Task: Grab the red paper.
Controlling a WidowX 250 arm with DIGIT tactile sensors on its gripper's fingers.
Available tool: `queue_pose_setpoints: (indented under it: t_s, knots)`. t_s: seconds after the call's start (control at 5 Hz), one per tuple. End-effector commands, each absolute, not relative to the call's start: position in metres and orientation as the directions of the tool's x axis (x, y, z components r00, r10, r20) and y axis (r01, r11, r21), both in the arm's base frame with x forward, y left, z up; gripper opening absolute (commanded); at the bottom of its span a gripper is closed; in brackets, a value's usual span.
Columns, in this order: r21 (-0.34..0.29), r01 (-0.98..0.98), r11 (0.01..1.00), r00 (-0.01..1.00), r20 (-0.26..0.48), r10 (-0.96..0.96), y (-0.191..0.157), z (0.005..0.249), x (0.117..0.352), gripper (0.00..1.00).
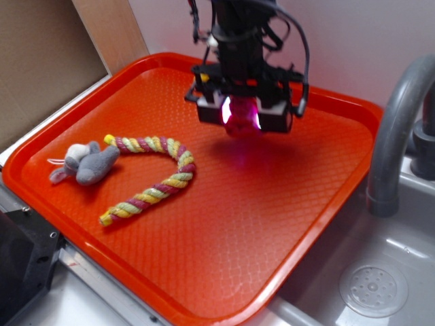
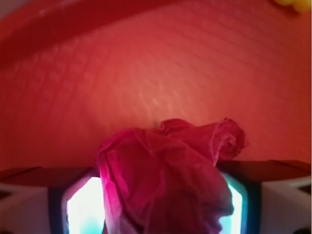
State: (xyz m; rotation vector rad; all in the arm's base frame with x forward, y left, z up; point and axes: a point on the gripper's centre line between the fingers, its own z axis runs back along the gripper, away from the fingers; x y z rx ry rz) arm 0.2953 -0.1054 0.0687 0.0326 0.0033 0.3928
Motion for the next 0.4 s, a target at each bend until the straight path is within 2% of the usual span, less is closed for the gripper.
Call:
queue_pose_setpoints:
  t_s: [0.0, 0.2]
  knots:
    - [-0.005, -0.191, 0.982, 0.981, 0.028, 0.191, -0.064, 0.15, 0.28, 0.0]
    - [-0.083, -0.02, 0.996, 1.0, 0.014, 0.021, -0.05, 0.175, 0.258, 0.0]
